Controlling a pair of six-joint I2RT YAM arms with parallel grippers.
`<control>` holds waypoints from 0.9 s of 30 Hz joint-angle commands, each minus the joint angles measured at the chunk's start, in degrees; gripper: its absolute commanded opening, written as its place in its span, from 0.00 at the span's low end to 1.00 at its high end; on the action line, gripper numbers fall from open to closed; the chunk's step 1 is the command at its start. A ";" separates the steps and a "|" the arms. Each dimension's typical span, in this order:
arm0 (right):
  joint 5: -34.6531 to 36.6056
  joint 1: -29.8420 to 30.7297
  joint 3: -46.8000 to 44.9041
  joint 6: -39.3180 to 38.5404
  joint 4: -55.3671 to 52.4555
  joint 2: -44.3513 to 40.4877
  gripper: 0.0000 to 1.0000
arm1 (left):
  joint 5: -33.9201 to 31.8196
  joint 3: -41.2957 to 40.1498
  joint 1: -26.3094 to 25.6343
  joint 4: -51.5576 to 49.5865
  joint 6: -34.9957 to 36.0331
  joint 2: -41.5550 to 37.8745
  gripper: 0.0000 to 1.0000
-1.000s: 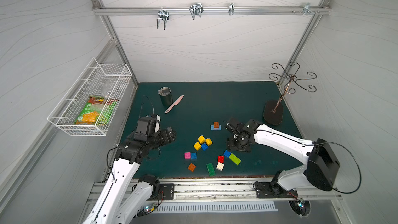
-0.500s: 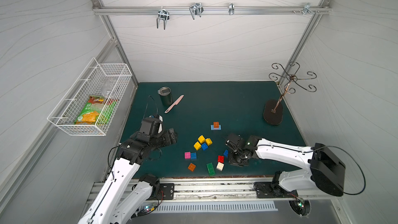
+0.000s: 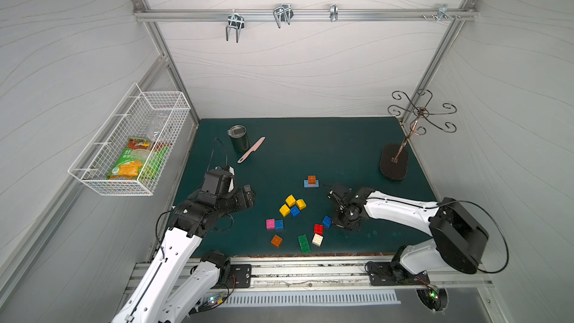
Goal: Assemble the number 1 with lego
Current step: Adjust the lego brick at the center of the board, then pick up the lego brick from the center of the board.
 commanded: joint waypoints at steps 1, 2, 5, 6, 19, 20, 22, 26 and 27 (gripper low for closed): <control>1.17 1.16 2.67 -1.45 -2.86 -1.55 0.26 | -0.80 1.14 -0.35 0.21 -0.23 -0.19 0.87; 1.60 2.25 3.67 -1.08 -3.44 -1.82 0.29 | -0.70 1.14 -0.40 0.21 -0.19 -0.09 0.87; 3.27 5.55 7.12 0.44 -5.57 -1.26 0.43 | -0.55 1.14 -0.35 0.21 -0.19 0.20 0.87; 3.63 6.43 8.06 0.93 -5.91 -0.85 0.49 | -0.56 1.14 -0.36 0.24 -0.19 0.19 0.87; 3.61 8.33 8.28 8.46 -1.01 5.11 0.81 | 0.17 0.96 -0.36 0.61 0.07 -1.05 0.87; 3.34 8.30 7.85 8.97 -0.16 5.50 0.81 | 0.27 0.96 -0.36 0.65 0.07 -1.05 0.87; 2.73 7.99 7.07 9.70 1.65 6.06 0.80 | 0.43 0.96 -0.37 0.65 0.16 -1.12 0.87; 1.53 6.87 7.09 9.50 4.22 7.74 0.79 | 0.65 0.87 -0.35 0.82 0.16 -1.40 0.87; 1.47 6.61 7.52 9.22 4.32 8.24 0.79 | 0.76 0.87 -0.35 0.91 0.16 -1.40 0.87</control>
